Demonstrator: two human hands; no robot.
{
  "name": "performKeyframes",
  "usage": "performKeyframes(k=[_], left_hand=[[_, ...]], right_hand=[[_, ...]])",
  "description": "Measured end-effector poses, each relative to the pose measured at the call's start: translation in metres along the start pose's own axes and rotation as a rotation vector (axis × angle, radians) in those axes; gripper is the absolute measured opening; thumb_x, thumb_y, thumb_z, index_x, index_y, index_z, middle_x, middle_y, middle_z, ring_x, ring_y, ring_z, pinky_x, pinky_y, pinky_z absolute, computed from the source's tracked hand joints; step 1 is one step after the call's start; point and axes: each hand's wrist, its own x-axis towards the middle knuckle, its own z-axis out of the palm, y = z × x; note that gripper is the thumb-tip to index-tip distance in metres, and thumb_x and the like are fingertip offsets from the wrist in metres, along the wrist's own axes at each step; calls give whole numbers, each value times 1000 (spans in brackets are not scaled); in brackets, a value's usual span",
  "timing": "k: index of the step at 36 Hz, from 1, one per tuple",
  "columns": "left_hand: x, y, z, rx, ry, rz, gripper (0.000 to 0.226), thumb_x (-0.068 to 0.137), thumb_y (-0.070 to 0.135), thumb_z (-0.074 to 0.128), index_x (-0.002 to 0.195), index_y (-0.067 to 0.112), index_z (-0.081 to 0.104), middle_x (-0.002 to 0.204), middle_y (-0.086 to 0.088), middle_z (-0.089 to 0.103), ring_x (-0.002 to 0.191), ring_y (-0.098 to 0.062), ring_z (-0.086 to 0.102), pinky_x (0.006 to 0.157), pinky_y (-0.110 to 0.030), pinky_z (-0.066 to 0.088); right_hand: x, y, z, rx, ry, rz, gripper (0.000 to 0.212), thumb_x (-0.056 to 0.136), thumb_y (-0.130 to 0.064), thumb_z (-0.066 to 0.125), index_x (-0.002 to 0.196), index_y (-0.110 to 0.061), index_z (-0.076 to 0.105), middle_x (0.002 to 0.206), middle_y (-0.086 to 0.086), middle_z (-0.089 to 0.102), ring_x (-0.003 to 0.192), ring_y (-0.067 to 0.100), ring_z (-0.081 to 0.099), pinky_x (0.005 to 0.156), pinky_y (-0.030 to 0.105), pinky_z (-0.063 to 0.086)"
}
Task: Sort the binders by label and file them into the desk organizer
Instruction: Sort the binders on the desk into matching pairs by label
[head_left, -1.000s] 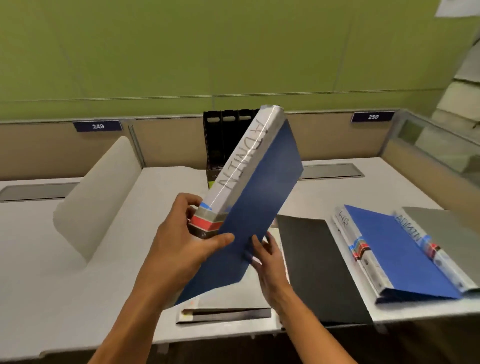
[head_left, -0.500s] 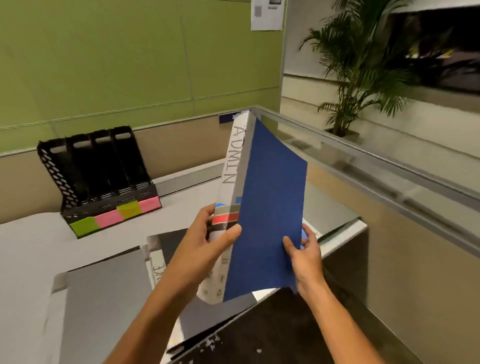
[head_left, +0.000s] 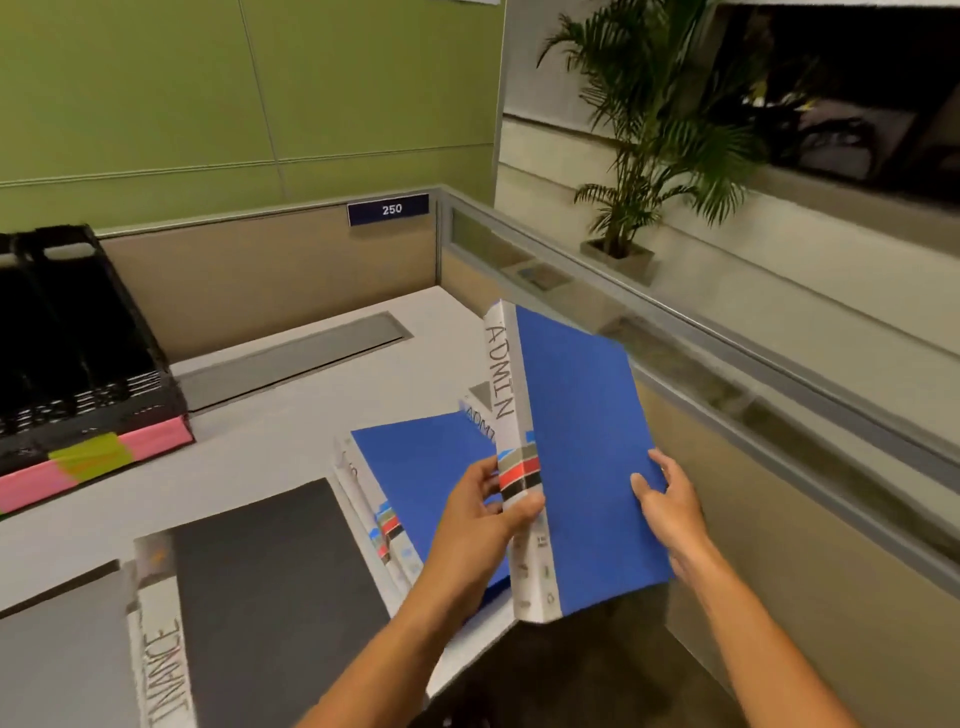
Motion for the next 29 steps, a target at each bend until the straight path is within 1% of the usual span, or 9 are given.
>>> performKeyframes(k=[3, 6, 9, 13, 17, 21, 23, 26, 29], left_hand=[[37, -11, 12, -68, 4, -51, 43, 88, 18, 76, 125, 29, 57, 118, 7, 70, 97, -9, 73, 66, -17, 56], [74, -22, 18, -73, -1, -102, 45, 87, 16, 76, 126, 24, 55, 115, 3, 72, 92, -7, 73, 66, -15, 56], [110, -33, 16, -5, -10, -126, 49, 85, 14, 79, 127, 18, 54, 110, 2, 71, 86, -3, 73, 67, -14, 55], [149, -53, 11, 93, 2, -178, 46, 81, 19, 82, 119, 22, 57, 110, 6, 69, 85, -4, 73, 67, -13, 55], [172, -74, 10, 102, 43, -239, 38, 79, 18, 84, 108, 23, 60, 99, 3, 76, 83, -7, 75, 69, -16, 55], [190, -93, 13, 116, 93, -249, 31, 78, 12, 83, 103, 19, 65, 92, 3, 76, 76, -4, 74, 62, -12, 52], [196, -98, 15, 136, 102, -252, 28, 79, 13, 82, 102, 15, 67, 91, 3, 76, 76, -5, 74, 64, -13, 53], [202, -103, 18, 156, 115, -235, 22, 78, 15, 83, 97, 16, 71, 88, 6, 76, 76, -6, 74, 69, -20, 56], [205, -105, 25, 197, 120, -234, 28, 78, 23, 83, 101, 18, 69, 101, -1, 71, 80, -12, 74, 77, -32, 60]], right_hand=[[36, -3, 3, -64, -42, 30, 66, 93, -44, 67, 149, -24, 40, 149, 2, 45, 127, 24, 54, 104, 46, 49], [75, -5, 8, -104, -88, 96, 78, 87, -54, 71, 151, -25, 38, 147, 3, 47, 124, 27, 56, 103, 51, 49], [114, -4, 15, -119, -126, 170, 76, 88, -46, 74, 151, -22, 38, 146, 3, 51, 121, 28, 60, 101, 50, 51], [157, -3, 30, -189, -148, 214, 69, 91, -32, 74, 150, -18, 39, 144, 5, 53, 116, 27, 60, 96, 44, 51], [192, 0, 46, -254, -143, 245, 68, 92, -30, 74, 150, -17, 40, 145, 8, 51, 122, 31, 58, 101, 48, 50], [218, 6, 60, -286, -122, 239, 66, 90, -30, 75, 147, -20, 43, 143, 6, 53, 116, 26, 60, 94, 42, 52], [229, 9, 64, -349, -120, 224, 66, 89, -34, 75, 146, -22, 45, 144, 5, 52, 121, 28, 58, 100, 46, 51], [241, 11, 68, -469, -108, 205, 65, 87, -40, 74, 145, -25, 47, 145, 5, 50, 127, 31, 54, 104, 51, 47], [250, 10, 75, -573, -106, 169, 64, 88, -43, 70, 146, -26, 47, 147, 7, 45, 130, 34, 50, 105, 54, 46]])
